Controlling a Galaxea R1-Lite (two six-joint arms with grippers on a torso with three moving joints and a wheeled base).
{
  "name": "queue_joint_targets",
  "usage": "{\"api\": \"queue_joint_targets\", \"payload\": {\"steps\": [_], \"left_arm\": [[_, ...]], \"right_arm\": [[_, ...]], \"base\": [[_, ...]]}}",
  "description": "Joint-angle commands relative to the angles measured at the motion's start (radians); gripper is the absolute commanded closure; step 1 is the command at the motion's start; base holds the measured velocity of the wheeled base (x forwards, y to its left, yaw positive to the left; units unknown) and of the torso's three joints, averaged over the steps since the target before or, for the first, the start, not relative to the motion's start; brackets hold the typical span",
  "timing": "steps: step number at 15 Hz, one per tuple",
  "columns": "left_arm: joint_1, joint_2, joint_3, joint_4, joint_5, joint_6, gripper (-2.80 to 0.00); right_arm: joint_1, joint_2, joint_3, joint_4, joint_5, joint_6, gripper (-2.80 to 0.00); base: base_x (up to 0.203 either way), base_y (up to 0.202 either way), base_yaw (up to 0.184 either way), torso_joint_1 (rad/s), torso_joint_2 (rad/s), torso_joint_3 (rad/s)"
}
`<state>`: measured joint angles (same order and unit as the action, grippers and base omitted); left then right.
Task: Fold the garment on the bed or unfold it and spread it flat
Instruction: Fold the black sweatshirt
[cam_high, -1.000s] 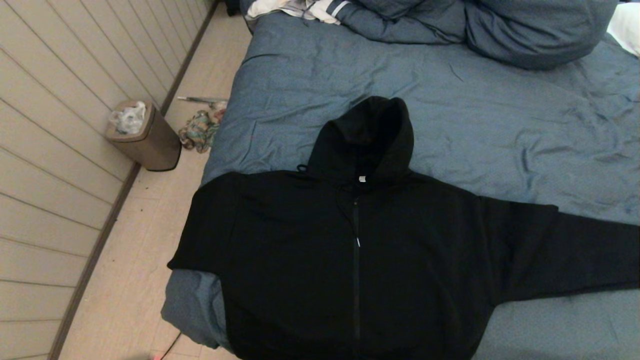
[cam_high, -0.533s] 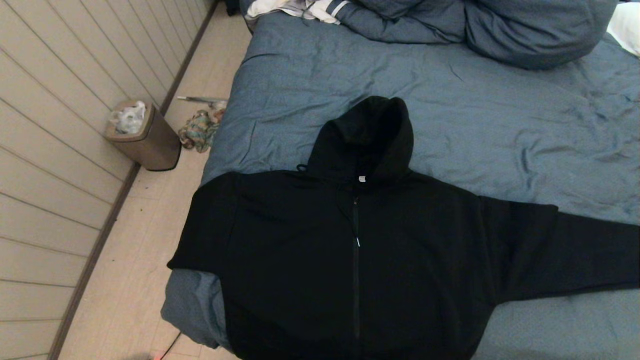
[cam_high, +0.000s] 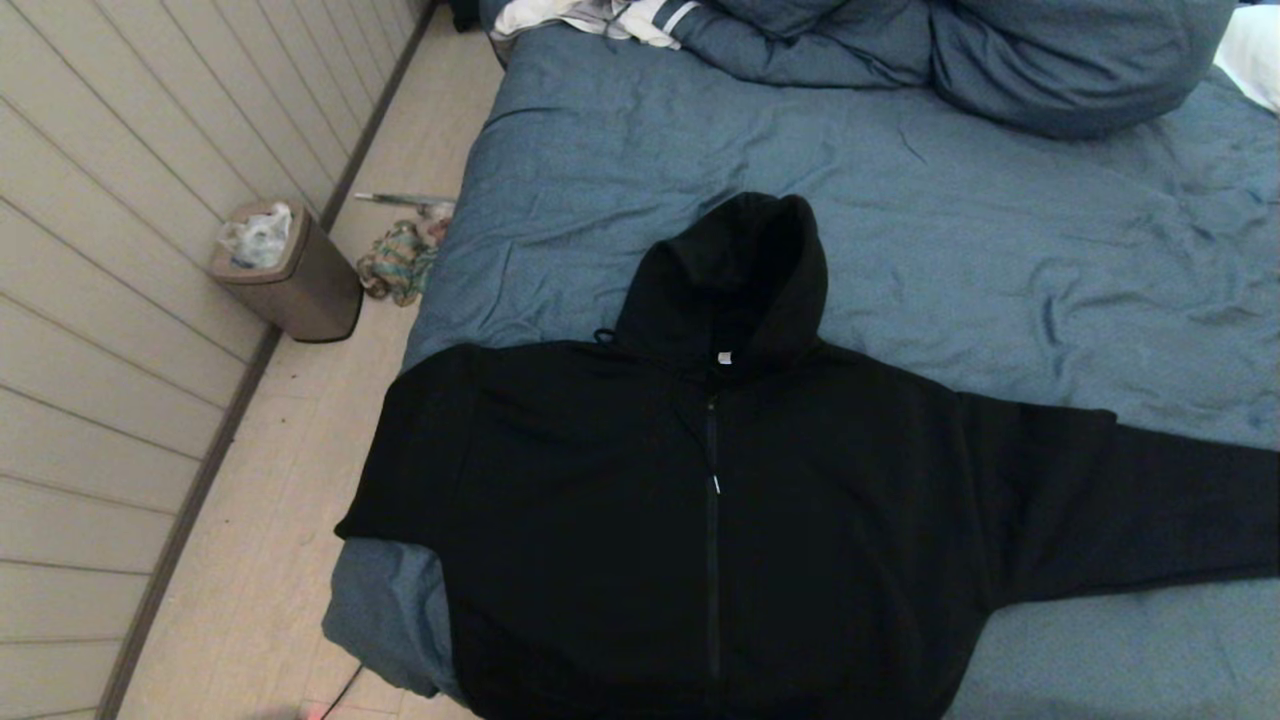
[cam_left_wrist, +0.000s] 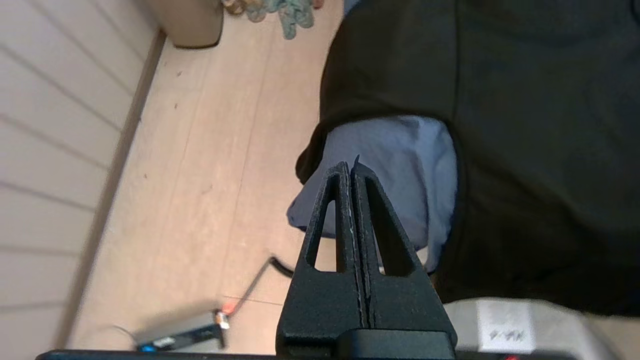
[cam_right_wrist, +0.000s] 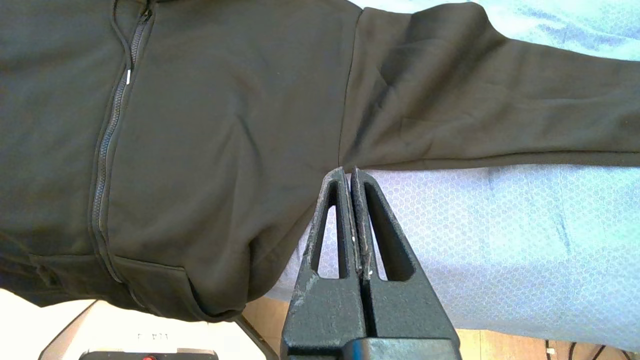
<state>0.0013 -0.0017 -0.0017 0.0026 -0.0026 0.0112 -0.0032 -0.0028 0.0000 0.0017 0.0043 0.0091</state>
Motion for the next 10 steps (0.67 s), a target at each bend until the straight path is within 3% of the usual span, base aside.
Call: {"api": "queue_joint_targets", "payload": {"steps": [1,10], "left_arm": [[0.000,0.002,0.002,0.002,0.004,-0.019,0.00],[0.000,0.002,0.002,0.001,0.003,-0.017,0.00]], "right_arm": [[0.000,-0.006,0.002,0.000,0.000,0.000,0.00],[0.000,-0.008,0.002,0.000,0.003,-0.005,0.00]], "base": [[0.000,0.000,0.000,0.000,0.00,0.000],[0.000,0.000,0.000,0.000,0.00,0.000]]}}
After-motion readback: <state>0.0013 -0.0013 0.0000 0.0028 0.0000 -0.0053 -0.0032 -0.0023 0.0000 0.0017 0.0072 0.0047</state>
